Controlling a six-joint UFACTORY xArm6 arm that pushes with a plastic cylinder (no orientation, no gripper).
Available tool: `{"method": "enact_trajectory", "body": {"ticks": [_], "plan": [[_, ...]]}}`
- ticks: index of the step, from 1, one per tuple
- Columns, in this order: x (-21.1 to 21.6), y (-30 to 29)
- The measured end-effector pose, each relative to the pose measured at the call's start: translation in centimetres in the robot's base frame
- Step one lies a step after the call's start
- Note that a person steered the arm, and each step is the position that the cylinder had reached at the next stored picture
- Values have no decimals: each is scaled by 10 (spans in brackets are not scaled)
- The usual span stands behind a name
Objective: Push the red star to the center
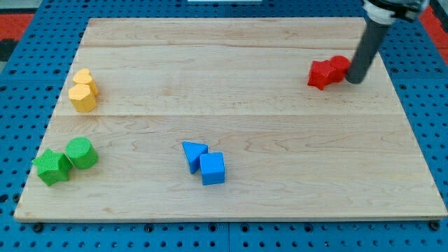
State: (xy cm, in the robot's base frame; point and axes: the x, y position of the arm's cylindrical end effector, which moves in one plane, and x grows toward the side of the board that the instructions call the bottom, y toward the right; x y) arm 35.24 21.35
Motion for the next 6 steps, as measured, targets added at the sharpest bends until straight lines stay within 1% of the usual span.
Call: {"method": "enact_trajectory", "body": {"ticks": [1,2,3,4,5,6], "plan": [[-8,-102],[-25,-190],[-38,-254],[-37,-274],[-27,-264],[-19,-200]]}}
